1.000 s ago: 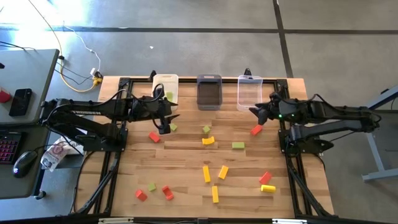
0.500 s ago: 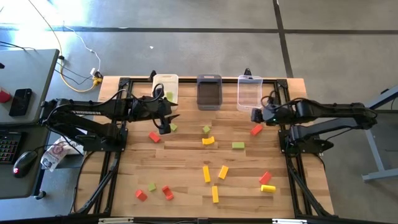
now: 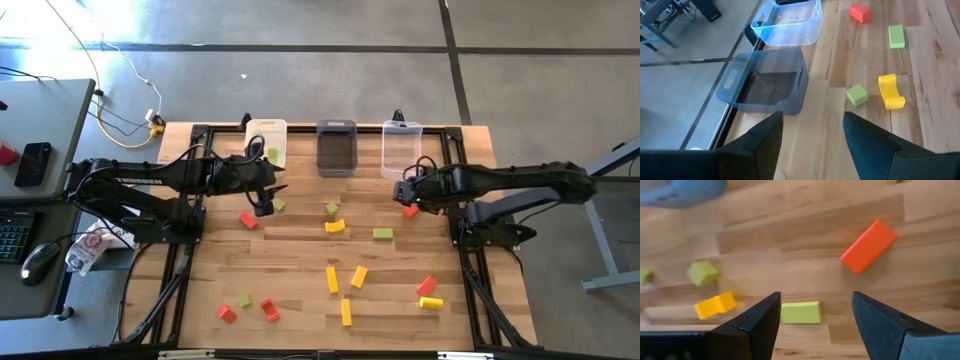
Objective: Sort & place blocks by color
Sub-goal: Put the orange block into the transparent bin
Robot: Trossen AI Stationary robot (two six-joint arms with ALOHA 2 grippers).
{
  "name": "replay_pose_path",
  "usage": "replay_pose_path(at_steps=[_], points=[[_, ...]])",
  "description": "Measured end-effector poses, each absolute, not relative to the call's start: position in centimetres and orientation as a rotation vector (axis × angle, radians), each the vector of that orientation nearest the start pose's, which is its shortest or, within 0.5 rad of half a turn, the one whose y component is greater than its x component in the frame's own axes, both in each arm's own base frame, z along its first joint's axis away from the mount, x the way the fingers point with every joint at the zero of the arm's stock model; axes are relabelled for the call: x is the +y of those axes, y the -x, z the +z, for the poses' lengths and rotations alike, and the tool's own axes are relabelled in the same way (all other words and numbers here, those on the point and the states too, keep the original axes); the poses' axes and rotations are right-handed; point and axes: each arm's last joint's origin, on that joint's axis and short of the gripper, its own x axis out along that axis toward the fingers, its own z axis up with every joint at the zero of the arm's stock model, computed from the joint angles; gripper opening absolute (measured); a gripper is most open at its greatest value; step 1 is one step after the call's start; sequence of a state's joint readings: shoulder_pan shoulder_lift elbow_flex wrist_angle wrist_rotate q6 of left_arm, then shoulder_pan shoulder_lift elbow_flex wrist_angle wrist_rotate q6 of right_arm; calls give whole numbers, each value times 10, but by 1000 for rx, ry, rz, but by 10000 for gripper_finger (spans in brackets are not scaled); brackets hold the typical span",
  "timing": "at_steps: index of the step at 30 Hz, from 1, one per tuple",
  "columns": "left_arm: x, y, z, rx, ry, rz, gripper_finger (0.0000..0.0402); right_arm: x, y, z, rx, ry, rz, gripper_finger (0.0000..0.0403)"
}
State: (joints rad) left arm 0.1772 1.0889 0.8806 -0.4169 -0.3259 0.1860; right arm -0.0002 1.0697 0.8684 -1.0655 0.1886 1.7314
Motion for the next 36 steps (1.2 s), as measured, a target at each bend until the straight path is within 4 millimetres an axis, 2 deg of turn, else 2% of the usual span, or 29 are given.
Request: replay_pose_path(at_steps=[13, 18, 24, 26, 36], points=[[49, -221, 289, 679, -223, 426, 195, -4, -200, 220, 926, -1311, -1317, 232], [49, -221, 289, 685, -248, 417, 195, -5, -206, 214, 892, -1292, -1350, 232], [49, -222, 289, 687, -255, 414, 195, -8, -218, 215, 830, -1344, -1259, 232], [49, -222, 289, 687, -255, 414, 195, -11, -217, 215, 832, -1338, -1263, 232], [49, -222, 289, 672, -199, 434, 195, -14, -207, 213, 753, -1509, -1515, 232]])
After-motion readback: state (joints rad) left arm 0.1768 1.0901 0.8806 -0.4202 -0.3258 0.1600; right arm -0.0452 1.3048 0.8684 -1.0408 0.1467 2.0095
